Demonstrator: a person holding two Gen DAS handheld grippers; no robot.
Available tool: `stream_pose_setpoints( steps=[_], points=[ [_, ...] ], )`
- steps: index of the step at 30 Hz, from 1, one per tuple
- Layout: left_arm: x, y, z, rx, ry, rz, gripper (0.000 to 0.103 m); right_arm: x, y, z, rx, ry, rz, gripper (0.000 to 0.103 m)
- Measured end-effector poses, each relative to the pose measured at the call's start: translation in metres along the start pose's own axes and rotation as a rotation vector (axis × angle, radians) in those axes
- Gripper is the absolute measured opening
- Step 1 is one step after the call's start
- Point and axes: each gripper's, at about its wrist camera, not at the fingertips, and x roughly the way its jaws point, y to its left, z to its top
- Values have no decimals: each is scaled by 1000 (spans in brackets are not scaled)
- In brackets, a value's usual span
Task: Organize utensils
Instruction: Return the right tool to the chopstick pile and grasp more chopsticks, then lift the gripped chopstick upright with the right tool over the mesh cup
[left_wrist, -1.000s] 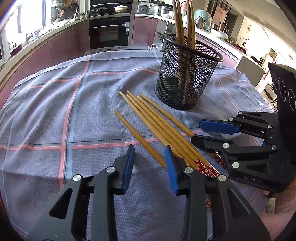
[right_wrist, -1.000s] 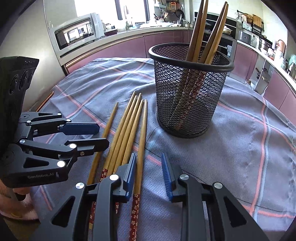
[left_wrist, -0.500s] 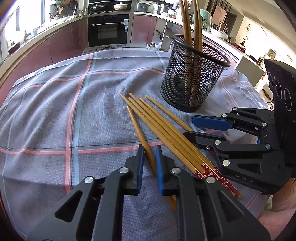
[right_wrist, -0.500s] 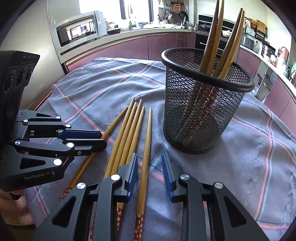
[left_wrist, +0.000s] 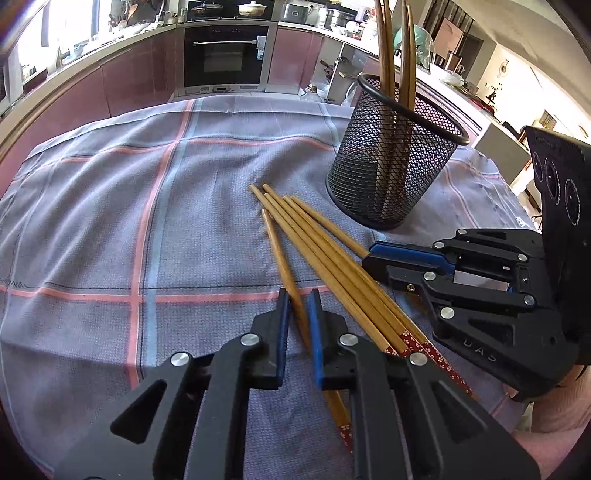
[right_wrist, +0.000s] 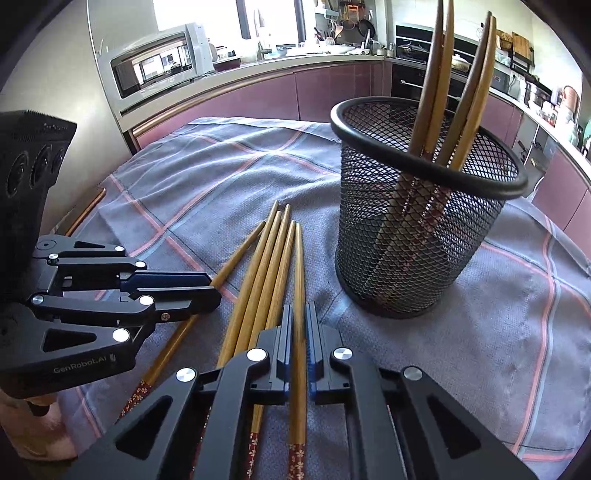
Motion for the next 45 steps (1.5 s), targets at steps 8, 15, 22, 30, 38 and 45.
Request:
stream_pose_setpoints(
  steps=[8, 15, 22, 30, 38, 45],
  points=[
    [-7, 3, -1, -22, -17, -23, 8, -14, -4, -2, 19, -25, 35, 5],
    [-24, 4, 1, -23, -53, -52, 7, -37, -8, -1, 31, -71, 89, 5],
    [-49, 1, 5, -16, -105, -92, 7, -64, -11, 3, 52, -145, 132, 5],
    [-85, -1, 13, -9, -185, -141, 7, -93, -17, 9, 82, -236, 139, 5],
    [-119, -5, 20, 5, -263, -185, 7, -114, -25, 13, 92, -304, 131, 5],
    [-139, -11, 26, 21, -319, -189, 7, -129, -36, 15, 116, -357, 116, 5]
  ],
)
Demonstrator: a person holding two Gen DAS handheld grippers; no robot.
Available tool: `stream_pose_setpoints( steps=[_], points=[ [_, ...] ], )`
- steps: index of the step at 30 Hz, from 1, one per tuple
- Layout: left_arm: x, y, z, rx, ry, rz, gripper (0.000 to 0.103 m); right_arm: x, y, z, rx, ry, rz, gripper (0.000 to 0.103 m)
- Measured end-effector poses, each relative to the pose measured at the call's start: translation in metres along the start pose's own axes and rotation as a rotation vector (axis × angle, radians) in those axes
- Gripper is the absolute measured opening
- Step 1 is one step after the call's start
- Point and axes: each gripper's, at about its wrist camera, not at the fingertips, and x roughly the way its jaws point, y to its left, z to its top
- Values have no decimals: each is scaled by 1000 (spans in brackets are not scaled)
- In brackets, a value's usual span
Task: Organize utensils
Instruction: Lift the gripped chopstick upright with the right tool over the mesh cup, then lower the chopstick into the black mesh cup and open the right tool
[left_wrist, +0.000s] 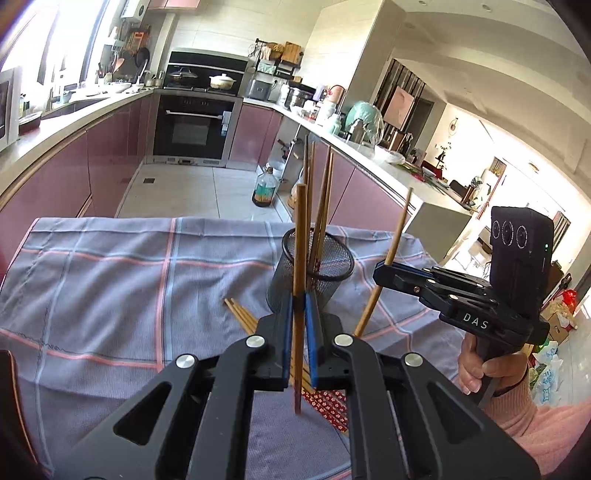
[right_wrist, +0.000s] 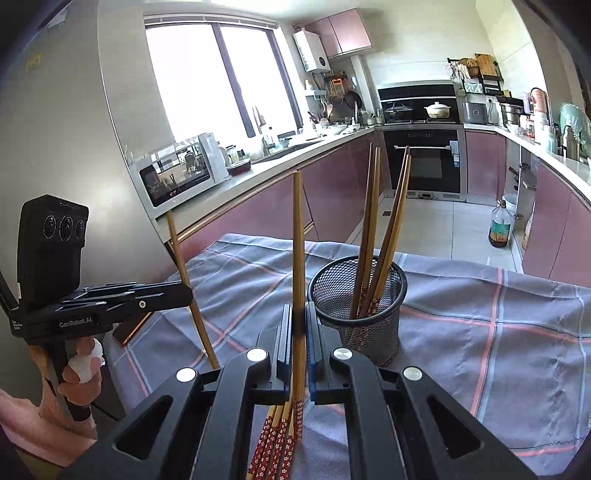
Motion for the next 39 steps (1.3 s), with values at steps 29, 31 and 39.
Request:
stream_pose_setpoints(
  steps=[29, 31, 39],
  points=[
    [-27, -34, 90, 63, -180, -51, 7, -42, -4, 65, -68, -192, -34, 5],
    [-25, -34, 96, 63, -186, -55, 7, -43, -6, 71, -68, -203, -39, 5],
    [-6, -34, 118, 61, -176, -45, 7, -23, -20, 77, -61, -175, -76, 5]
  ],
)
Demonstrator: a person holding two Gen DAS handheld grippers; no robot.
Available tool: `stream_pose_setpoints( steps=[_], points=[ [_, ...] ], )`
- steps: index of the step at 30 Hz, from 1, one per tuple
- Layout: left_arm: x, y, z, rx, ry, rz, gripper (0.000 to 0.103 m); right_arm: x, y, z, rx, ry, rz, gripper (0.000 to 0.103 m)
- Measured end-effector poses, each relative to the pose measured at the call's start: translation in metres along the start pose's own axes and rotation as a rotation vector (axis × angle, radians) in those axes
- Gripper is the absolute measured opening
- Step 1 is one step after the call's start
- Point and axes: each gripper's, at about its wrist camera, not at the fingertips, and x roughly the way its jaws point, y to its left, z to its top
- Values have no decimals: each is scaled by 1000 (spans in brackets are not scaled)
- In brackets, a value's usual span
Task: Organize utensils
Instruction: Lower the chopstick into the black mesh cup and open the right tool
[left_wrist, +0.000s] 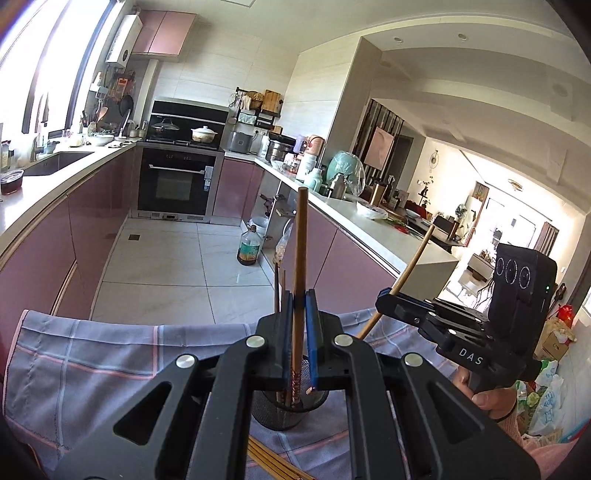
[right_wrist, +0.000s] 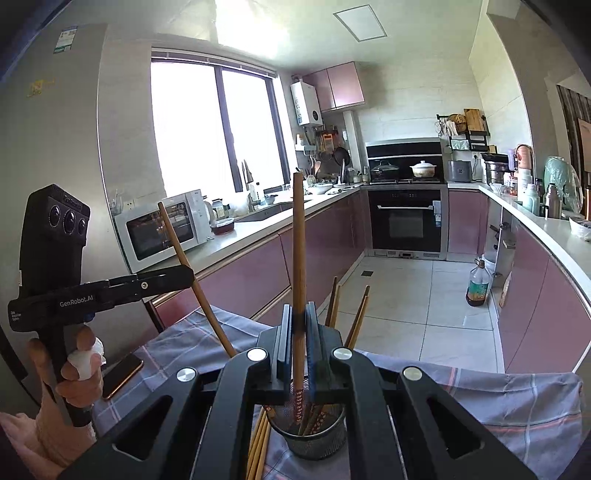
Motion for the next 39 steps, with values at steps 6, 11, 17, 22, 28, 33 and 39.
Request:
stream_pose_setpoints(
  steps=[6, 11, 17, 22, 28, 33, 39],
  points=[
    [36, 3, -8, 26, 117, 36, 7, 32, -4, -15, 6, 100, 3, 5],
    [67, 8, -22, 42, 220, 45, 7, 55, -6, -28, 16, 188, -1, 5],
    [97, 19, -33, 51, 293, 80, 7, 75, -11, -35, 32, 259, -23, 6],
    [111, 25, -33, 39, 309, 88, 8, 82, -14, -38, 41, 274, -39, 7],
    [119, 33, -40, 15, 313, 109, 14, 83, -15, -40, 63, 270, -62, 18],
    [112, 40, -51, -1, 296, 128, 15, 77, -16, -44, 66, 257, -68, 24],
    [95, 39, -62, 17, 248, 191, 23, 72, -9, -49, 53, 245, -70, 31]
  ],
)
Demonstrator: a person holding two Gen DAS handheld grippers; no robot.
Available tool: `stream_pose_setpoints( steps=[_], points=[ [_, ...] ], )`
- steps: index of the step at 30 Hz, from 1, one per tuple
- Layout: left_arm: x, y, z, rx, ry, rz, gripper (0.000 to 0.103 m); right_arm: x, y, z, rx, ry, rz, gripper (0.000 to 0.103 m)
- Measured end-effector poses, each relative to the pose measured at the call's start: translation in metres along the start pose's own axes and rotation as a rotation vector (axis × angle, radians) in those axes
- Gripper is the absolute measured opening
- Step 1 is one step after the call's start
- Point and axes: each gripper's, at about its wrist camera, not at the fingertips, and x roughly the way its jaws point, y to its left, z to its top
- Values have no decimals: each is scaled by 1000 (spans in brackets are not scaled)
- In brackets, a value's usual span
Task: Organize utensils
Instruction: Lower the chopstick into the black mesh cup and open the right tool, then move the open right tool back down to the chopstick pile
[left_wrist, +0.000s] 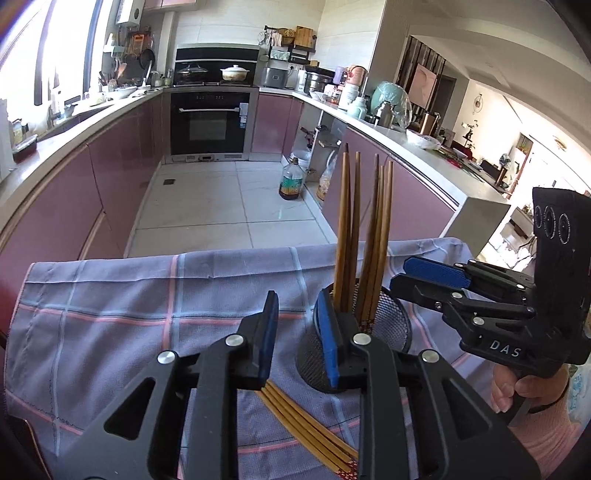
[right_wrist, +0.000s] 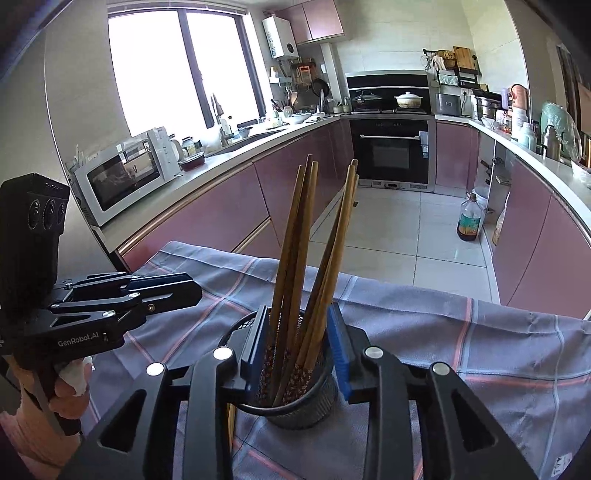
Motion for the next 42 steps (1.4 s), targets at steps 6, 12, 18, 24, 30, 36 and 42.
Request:
stream_pose_setpoints(
  steps=[6, 12, 18, 24, 30, 36, 42],
  points=[
    [-13, 0, -17, 12, -31, 50, 32, -16, 12, -6, -28, -61, -7, 42],
    [-26, -4, -30, 18, -48, 88, 38, -35, 30, -16, -72, -110, 23, 42],
    [-35, -2, -50, 18, -48, 120, 43, -39, 51, -33, -139, -86, 48, 42],
    [-39, 6, -73, -10, -22, 138, 45, -28, 61, -50, -155, -21, 73, 43],
    [-33, 16, -100, -37, 31, 143, 45, -9, 64, -72, -145, 67, 83, 43],
    [-17, 21, -122, -59, 105, 127, 45, 12, 62, -95, -117, 160, 80, 42],
    [-2, 15, -135, -61, 149, 88, 45, 24, 58, -108, -101, 217, 70, 41]
  ],
)
